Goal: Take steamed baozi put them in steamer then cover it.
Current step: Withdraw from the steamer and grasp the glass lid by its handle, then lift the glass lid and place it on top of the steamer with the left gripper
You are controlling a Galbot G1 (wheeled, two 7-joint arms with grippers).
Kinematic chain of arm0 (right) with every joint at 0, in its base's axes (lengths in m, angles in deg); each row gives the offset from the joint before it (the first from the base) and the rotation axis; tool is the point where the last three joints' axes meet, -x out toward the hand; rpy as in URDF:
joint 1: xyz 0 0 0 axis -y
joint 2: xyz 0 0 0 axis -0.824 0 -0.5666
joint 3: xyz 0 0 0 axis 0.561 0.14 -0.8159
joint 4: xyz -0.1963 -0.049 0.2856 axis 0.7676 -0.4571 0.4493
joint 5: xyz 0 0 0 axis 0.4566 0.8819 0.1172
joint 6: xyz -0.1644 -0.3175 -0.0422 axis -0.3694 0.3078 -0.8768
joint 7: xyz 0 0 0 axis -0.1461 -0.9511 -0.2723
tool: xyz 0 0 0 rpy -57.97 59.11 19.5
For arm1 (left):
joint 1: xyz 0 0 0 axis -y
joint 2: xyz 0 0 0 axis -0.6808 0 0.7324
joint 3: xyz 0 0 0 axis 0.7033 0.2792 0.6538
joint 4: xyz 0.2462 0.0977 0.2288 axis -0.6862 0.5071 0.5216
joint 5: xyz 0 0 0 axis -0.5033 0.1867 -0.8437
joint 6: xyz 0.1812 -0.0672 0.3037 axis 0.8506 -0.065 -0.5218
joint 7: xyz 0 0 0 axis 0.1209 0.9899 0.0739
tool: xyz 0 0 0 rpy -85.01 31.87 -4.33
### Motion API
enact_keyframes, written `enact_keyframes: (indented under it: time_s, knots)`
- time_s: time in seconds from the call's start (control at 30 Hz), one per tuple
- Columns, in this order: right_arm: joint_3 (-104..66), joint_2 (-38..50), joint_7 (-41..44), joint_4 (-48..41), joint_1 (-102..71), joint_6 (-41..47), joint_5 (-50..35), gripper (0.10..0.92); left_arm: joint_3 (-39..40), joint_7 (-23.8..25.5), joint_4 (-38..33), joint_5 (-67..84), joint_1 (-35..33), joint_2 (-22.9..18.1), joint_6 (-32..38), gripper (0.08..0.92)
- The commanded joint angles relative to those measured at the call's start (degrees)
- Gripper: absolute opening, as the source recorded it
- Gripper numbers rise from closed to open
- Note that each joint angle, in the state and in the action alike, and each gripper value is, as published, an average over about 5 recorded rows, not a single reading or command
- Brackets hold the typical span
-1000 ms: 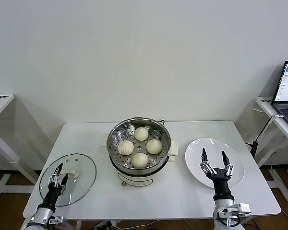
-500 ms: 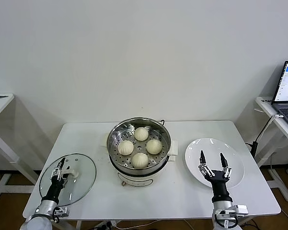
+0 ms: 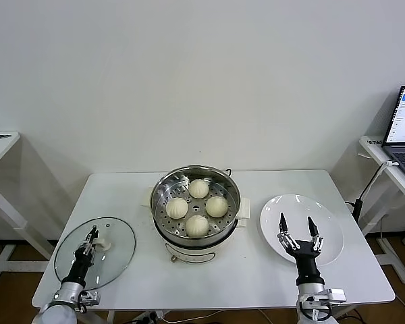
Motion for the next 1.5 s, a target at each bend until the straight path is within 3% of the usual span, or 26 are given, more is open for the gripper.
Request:
enact_keyframes:
  time_s: [0.03, 0.17, 0.33, 0.53, 0.77, 0.93, 1.17, 1.5]
  knots:
    - [0.10, -0.04, -0.04, -0.65, 0.54, -0.18, -0.01, 0.823, -0.50, -0.16, -5.43, -0.39, -1.70, -0.45, -0.43, 0.248]
    - [0.30, -0.02, -0.05, -0.99, 1.08, -0.17, -0.11, 0.823, -1.70, -0.11, -12.26, 0.12, -4.46, -0.87, -0.53, 0.192]
    - [0.69, 0.09, -0.10, -1.01, 1.59, -0.05, -0.19, 0.823, -3.89, 2.20, -23.65, 5.01, -8.35, 0.71, -2.85, 0.192]
    - [0.52, 0.53, -0.09, -0.82, 1.73, -0.06, -0.47, 0.823, -2.24, 14.07, -39.41, 17.87, -12.98, 6.76, -14.55, 0.192]
    - [0.06, 0.52, -0.04, -0.38, 1.73, -0.16, -0.62, 0.823, 8.94, 26.37, -52.10, 21.99, -12.77, 14.58, -31.06, 0.192]
    - [-0.71, 0.21, 0.03, -0.15, 1.49, -0.31, -0.67, 0.823, 21.71, 29.73, -53.48, 19.83, -6.48, 17.04, -40.40, 0.192]
    - [-1.94, -0.53, 0.05, 0.41, 0.99, -0.32, -0.38, 0.823, 36.34, 33.73, -49.40, 13.13, 5.57, 16.51, -46.31, 0.192]
    - [-3.36, -1.81, 0.04, 0.31, 0.11, -0.43, 0.44, 0.823, 50.05, 35.64, -39.01, 4.09, 16.35, 10.01, -49.17, 0.192]
